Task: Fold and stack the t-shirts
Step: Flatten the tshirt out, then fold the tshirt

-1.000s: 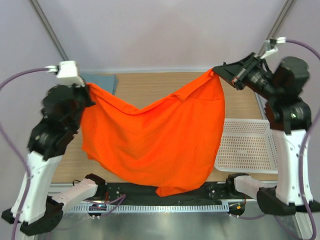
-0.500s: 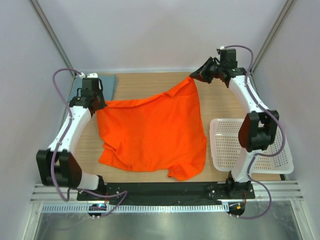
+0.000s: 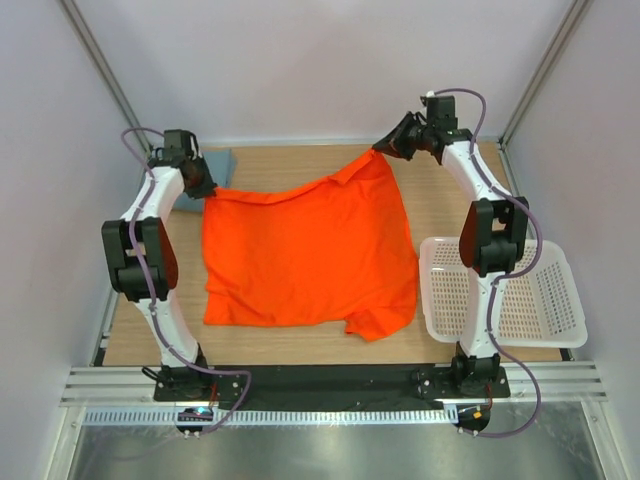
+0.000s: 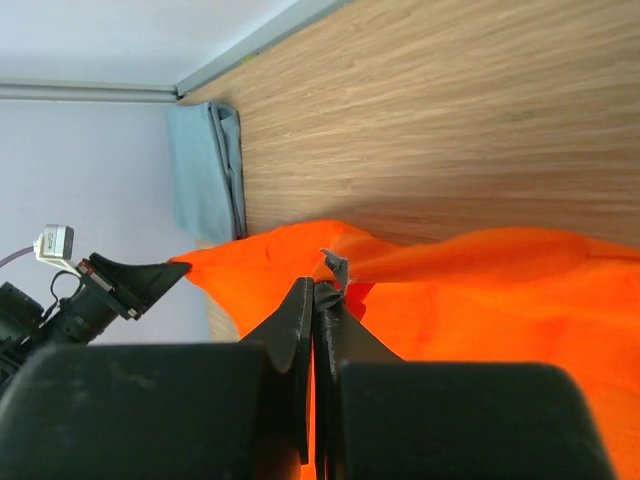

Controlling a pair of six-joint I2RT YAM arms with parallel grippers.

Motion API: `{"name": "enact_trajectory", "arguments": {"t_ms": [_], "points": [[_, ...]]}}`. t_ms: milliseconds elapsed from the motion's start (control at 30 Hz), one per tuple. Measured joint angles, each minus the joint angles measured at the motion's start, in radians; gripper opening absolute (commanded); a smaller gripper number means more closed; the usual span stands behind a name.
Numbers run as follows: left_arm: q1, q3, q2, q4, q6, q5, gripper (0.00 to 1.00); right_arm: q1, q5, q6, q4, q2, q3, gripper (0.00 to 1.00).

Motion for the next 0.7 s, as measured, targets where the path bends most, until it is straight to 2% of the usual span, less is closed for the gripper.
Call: {"name": "enact_trajectory", "arguments": {"t_ms": [267,433,700], "points": [[0.101,0.058,0.058,0.007,-0.066,0.175,0.0,-0.007,-0.005,-0.007,-0.009,0.0,0.019,0.01],[0.109,0.06,0.087,-0.013,-0.077,0.235,0.0,-0.012,-0.005,-0.021,-0.05,-0.009,0.018,0.01],[0.105,0.061,0.093,-0.116,-0.067,0.253,0.0,-0.012,-0.005,-0.035,-0.121,-0.161,-0.138,0.01]]}}
